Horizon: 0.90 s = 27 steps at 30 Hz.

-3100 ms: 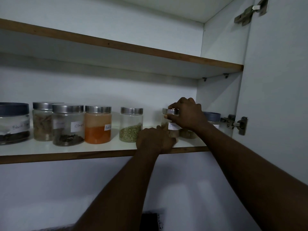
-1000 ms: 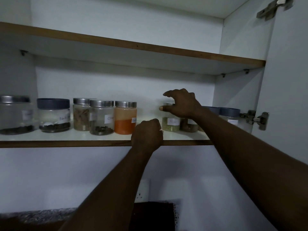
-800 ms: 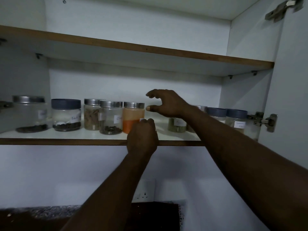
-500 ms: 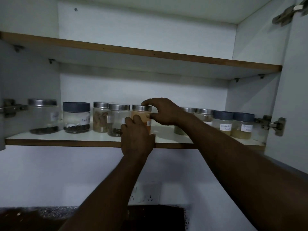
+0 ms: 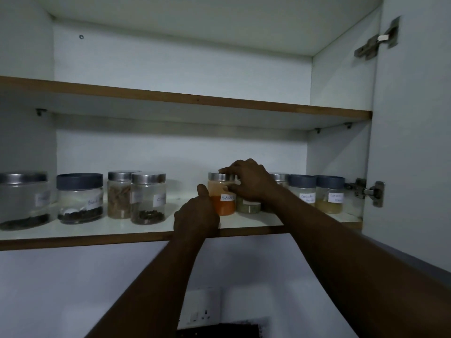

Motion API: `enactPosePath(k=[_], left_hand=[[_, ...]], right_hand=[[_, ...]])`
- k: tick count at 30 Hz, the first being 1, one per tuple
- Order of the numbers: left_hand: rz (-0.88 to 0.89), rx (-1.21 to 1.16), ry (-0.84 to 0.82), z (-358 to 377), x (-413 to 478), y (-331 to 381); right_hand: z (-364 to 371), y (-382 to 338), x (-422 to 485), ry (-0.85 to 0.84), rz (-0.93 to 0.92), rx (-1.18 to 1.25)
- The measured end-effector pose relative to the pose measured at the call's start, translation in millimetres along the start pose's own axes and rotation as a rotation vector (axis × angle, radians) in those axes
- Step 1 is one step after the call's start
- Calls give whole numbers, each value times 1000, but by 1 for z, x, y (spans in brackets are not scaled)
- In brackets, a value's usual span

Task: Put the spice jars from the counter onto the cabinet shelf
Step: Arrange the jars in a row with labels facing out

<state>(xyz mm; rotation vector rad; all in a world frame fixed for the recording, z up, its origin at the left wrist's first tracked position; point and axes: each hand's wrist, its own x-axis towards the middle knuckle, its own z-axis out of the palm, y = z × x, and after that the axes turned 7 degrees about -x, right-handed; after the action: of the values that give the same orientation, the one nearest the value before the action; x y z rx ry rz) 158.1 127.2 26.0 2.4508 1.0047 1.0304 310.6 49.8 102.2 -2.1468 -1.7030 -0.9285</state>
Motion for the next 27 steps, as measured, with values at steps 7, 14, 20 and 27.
enactPosePath(k=[7, 14, 20, 27], left_hand=[[36, 14, -63, 2, 5, 1], [30, 33, -93, 1, 2, 1], [61, 28, -29, -2, -5, -2], [128, -70, 106, -15, -25, -22]], right_hand=[[9, 4, 0, 52, 33, -30], [8, 3, 4, 44, 48, -66], [4, -5, 5, 32, 75, -88], [-5, -14, 11, -13, 83, -136]])
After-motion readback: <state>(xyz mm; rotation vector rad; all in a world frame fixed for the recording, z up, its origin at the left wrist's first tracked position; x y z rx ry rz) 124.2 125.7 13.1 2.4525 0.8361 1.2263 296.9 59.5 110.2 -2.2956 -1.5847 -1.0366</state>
